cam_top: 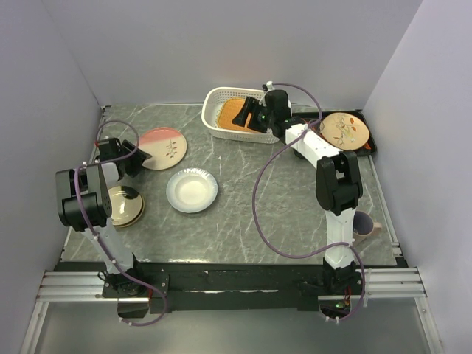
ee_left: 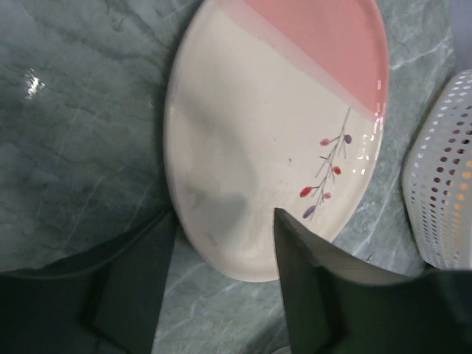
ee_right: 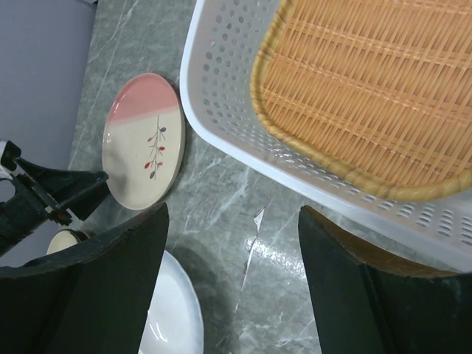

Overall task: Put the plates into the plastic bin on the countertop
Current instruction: Move the plate to the center of the board.

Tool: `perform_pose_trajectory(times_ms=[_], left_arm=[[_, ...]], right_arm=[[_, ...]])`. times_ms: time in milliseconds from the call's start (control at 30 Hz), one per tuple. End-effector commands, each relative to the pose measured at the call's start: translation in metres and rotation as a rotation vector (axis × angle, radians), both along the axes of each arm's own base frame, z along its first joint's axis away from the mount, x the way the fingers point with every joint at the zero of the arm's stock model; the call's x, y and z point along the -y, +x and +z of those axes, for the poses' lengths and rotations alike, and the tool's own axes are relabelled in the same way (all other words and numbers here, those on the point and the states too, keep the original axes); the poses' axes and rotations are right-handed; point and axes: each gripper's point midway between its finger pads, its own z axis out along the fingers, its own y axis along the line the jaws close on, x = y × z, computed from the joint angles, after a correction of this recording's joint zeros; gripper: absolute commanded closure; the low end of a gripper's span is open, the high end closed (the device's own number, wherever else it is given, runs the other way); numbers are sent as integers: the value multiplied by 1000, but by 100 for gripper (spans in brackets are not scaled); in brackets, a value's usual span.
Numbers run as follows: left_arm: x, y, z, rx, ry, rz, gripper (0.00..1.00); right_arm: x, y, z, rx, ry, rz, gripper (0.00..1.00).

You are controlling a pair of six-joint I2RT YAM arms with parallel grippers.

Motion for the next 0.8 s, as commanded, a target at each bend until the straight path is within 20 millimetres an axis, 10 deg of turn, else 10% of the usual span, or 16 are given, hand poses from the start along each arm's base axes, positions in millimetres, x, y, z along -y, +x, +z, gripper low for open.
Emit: perform_pose_trajectory(times_ms=[0, 400, 767], left_arm=[[-16, -3, -21, -96, 93, -14, 47], [-12, -1, -38, -184, 119, -83, 84], [10, 3, -47, -270, 213, -177, 94]], right_arm=[[-4, -3, 33, 81, 25, 22, 23], [-4, -7, 32, 74, 25, 35, 23], [-3, -20, 38, 83, 34, 53, 23]])
